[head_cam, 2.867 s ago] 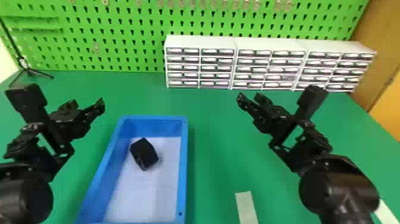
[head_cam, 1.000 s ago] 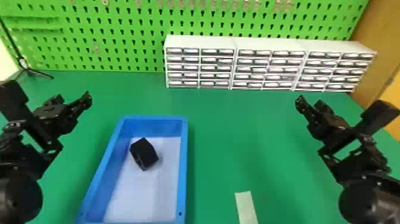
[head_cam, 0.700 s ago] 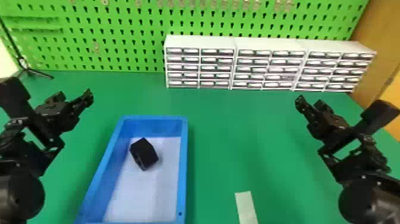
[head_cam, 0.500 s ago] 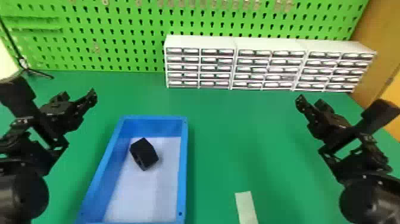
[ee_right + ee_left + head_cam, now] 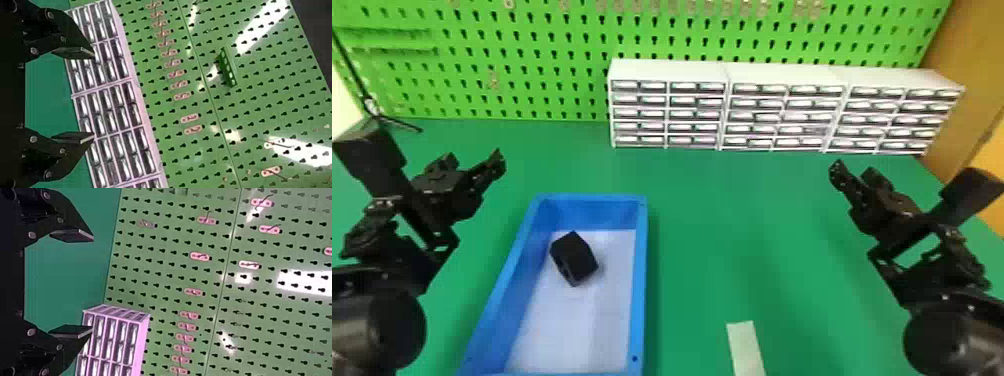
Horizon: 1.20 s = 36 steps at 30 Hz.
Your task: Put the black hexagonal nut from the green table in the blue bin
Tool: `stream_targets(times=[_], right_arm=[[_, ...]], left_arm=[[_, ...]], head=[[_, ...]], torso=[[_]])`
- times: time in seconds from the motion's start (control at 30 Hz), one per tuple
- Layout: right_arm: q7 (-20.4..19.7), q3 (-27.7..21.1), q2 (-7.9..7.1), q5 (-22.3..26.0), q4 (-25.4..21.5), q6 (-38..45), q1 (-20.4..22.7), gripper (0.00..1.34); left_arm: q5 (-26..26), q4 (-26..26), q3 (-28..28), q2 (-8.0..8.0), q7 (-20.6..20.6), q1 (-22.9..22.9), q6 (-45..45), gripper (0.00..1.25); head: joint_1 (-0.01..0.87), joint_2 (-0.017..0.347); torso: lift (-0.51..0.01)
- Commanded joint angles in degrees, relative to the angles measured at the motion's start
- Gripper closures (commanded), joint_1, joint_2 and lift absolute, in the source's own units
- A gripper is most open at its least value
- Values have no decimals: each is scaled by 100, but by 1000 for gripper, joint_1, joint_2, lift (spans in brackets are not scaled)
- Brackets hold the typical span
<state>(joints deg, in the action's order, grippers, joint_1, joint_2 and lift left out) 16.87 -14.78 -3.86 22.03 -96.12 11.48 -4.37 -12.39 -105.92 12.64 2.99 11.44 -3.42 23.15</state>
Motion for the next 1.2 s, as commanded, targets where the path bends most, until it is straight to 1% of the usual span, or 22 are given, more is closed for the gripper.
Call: stream_targets(times=[0.0,0.47,0.63,1.17], right_arm=[[0,2,0,3,-4,-5,-3,530],[0,28,-9,3,-4,4,23,530],[0,37,-9,3,5,4,23,530],[0,46,-18,-5,-4,4,23,530]], left_arm=[[-18,-8,-77,0,-54,16,-38,430],[0,-87,-218,0,-274,52,-38,430],[79,-184,-271,0,-476,87,-38,430],[70,-201,-297,0,-520,96,-38,430]], head=[[692,8],[692,8],[692,8],[692,8]], torso=[[-97],[-97],[-97],[-97]])
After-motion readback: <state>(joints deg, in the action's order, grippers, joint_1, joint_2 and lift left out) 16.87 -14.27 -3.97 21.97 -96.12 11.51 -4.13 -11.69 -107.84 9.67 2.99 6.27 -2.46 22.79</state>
